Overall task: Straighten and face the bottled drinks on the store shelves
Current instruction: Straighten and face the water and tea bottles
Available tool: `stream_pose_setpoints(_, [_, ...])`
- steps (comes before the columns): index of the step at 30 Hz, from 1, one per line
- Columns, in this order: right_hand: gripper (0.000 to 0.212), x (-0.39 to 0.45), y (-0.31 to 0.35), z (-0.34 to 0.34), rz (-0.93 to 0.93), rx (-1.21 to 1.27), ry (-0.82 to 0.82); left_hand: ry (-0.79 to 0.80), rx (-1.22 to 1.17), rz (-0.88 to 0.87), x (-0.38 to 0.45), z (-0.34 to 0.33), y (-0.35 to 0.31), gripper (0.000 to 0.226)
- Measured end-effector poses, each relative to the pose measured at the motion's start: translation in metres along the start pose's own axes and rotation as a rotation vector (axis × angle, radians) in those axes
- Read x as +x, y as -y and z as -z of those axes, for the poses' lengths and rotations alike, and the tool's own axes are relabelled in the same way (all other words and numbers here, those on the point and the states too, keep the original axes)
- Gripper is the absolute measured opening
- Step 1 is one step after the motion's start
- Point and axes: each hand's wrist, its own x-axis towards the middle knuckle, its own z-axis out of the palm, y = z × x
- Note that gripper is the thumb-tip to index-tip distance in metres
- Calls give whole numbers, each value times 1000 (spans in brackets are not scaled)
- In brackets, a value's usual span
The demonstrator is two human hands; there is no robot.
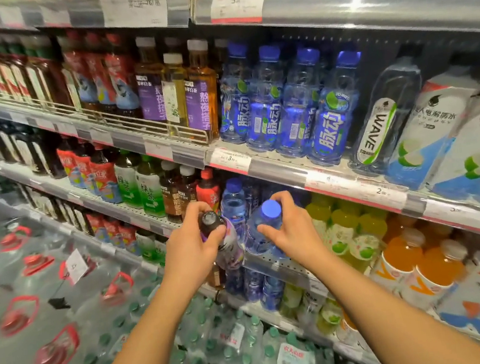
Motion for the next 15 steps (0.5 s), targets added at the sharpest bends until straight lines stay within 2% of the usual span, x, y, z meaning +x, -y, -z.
stream_pose_setpoints(8, [51,31,5,-22,-69,-238,83,-28,24,-22,-1,22,-6,31])
stream_pose_setpoints(15, [56,52,-1,-34,-102,-288,126,-5,51,-8,-4,18,4,32])
